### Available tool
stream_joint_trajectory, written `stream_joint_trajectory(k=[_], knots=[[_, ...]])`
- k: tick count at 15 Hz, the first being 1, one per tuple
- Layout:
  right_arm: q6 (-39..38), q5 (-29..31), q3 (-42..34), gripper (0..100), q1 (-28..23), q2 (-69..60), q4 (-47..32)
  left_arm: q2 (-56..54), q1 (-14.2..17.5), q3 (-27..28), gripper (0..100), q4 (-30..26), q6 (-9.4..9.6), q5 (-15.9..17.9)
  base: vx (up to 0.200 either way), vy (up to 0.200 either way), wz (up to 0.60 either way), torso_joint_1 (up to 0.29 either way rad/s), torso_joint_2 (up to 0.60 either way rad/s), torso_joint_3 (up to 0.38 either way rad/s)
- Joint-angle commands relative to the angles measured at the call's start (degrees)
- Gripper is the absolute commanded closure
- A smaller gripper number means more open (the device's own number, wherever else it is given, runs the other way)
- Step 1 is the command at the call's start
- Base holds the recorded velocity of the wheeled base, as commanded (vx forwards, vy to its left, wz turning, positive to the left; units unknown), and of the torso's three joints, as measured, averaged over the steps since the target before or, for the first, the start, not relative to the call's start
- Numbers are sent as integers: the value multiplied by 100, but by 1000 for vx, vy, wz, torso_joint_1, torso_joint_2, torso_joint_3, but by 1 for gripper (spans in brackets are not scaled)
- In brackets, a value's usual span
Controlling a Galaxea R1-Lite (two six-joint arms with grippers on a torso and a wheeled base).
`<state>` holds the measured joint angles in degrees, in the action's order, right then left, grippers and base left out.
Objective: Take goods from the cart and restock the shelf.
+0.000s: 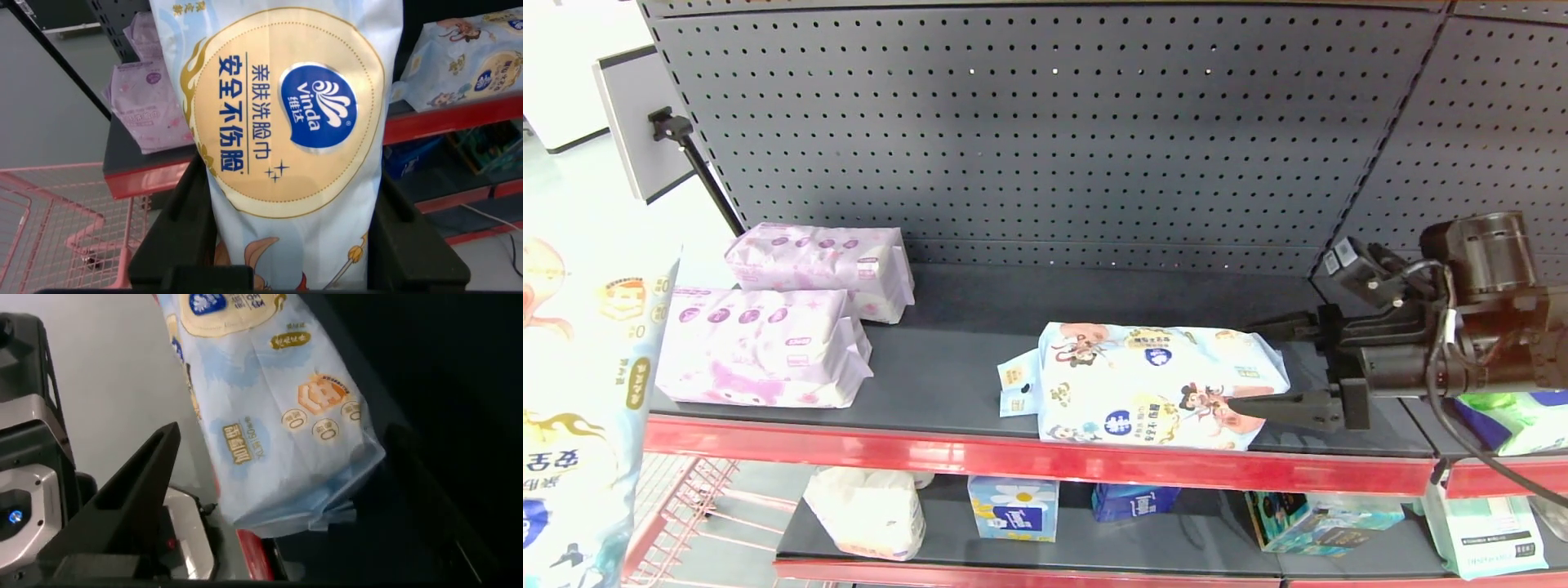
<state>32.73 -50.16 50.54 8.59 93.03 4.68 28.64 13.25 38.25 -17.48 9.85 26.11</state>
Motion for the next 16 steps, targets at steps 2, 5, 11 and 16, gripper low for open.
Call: stream_joint_trajectory(k=[2,5,11,16], knots=[[-373,-2,-273,0,-60,-839,6,46,2,7,100,-1,-1,8,0,0,0,0,0,0],[-513,472,-879,0,-297,-1823,42,134,-209,7,100,-1,8,-1,0,0,0,0,0,0],[-2201,4489,-1960,0,-613,-4390,59,511,-807,7,100,8,307,-10,0,0,0,0,0,0],[-2201,5342,-3288,0,-701,-7009,-2,1223,-1061,33,100,693,536,-10,0,0,0,0,0,0]])
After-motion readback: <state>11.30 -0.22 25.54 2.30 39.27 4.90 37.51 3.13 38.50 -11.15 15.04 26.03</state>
